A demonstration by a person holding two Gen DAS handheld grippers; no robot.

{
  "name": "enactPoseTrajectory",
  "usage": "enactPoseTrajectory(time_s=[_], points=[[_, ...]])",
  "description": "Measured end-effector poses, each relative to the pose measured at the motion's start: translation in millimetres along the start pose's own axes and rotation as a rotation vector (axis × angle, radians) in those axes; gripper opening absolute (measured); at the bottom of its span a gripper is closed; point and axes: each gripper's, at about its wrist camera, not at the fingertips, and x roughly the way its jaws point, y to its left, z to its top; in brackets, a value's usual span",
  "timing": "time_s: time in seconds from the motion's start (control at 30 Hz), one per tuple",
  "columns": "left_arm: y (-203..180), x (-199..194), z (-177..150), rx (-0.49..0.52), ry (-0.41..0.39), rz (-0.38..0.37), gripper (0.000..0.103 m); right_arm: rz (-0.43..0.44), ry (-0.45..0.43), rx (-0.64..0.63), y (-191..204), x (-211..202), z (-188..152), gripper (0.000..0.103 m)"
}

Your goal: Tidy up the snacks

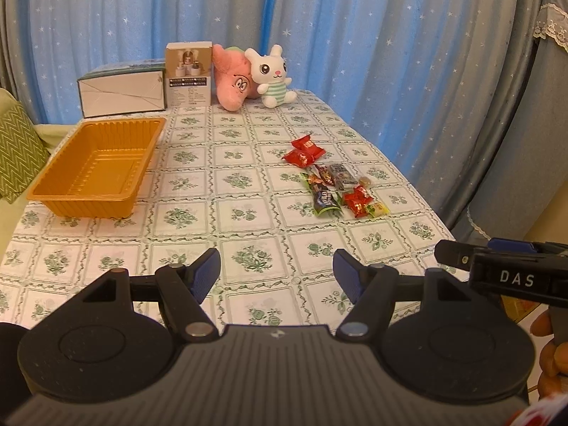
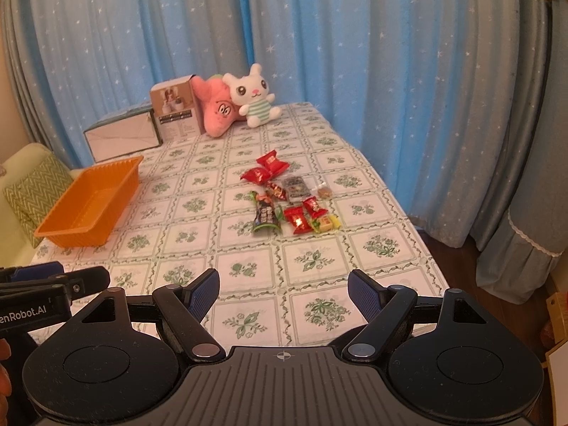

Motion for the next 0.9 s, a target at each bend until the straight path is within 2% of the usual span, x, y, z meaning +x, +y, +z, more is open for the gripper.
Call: enactPoseTrajectory(time_s=[0.17,0.37,0.57,0.77,0.9], points=[[2,13,7,-0.01,-0.009,-0.052,0.068,-0.004,-0.041,0.017,-12,1,4,0.08],[7,40,22,-0.026,-0.001,-0.073,0.068,0.001,-0.102,0.015,-29,6,17,0.08],[6,83,39,-0.034,0.028,-0.085,0.068,-0.018,-0.098,-0.023,-49,33,35,0.079],[-5,137,51,0.005,0.063,-0.088,0.067,-0.022,-0.067,-0.038,-71,78,43,0.079],[-14,174,58,0.042,0.079,-0.087,0.064,-0.008,-0.025,-0.043,-80,111,46,0.065]])
